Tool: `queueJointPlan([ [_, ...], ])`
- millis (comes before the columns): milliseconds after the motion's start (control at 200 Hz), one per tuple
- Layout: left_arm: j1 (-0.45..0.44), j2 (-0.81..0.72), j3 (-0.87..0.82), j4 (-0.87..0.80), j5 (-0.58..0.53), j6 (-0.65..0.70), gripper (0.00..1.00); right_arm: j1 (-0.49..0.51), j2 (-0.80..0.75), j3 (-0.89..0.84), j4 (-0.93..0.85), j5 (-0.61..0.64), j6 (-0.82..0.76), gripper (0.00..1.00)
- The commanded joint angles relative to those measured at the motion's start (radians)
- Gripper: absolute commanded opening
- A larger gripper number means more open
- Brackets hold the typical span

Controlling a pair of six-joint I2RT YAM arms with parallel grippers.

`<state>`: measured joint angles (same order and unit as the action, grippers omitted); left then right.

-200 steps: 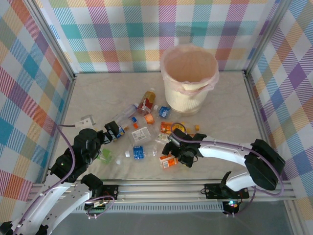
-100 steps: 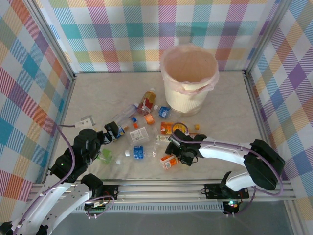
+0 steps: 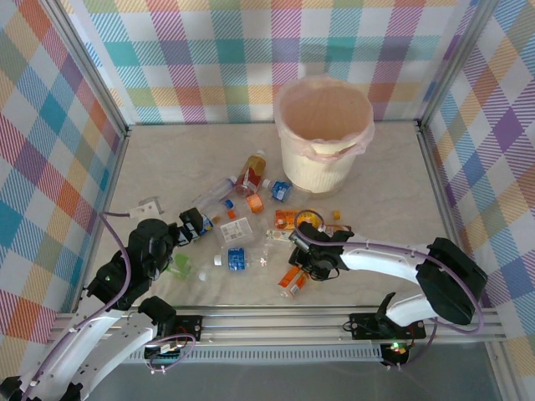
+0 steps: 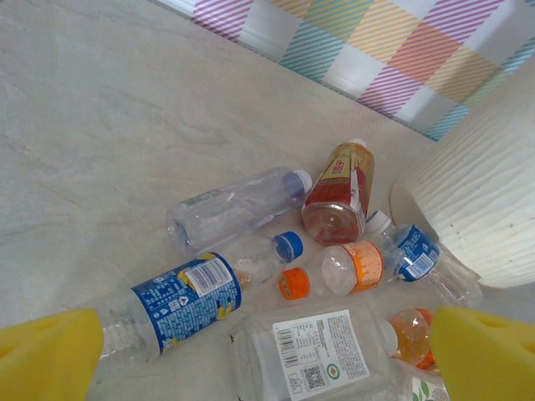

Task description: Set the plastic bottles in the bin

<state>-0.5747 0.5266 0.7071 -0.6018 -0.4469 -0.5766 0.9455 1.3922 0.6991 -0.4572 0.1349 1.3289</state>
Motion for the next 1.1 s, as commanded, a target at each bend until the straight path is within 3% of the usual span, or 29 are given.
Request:
queueJointPlan([
  [0, 0.0, 0.008, 0.0, -0.015, -0.026, 0.0, 1.0, -0.005, -0.049, -0.021, -0.038, 0.037, 0.001, 0.53],
  [230, -0.001, 0.016, 0.007, -0.016, -0.022, -0.006, 1.0, -0.005, -0.176, -0.022, -0.11, 0.089, -0.037, 0.48],
  [450, -0.001, 0.019, 0.009, -0.016, -0.029, -0.018, 1.0, -0.005, -0.258, 0.085, -0.236, 0.126, -0.175, 0.45],
  [825, -0.001, 0.031, 0.013, -0.026, -0.028, -0.039, 1.0, 0.016, -0.242, 0.442, -0.331, 0.253, -0.527, 0.43],
  [1095, 0.0, 0.035, 0.015, -0.029, -0.02, -0.056, 1.0, 0.01, -0.064, 0.857, -0.39, 0.371, -0.863, 0.43],
])
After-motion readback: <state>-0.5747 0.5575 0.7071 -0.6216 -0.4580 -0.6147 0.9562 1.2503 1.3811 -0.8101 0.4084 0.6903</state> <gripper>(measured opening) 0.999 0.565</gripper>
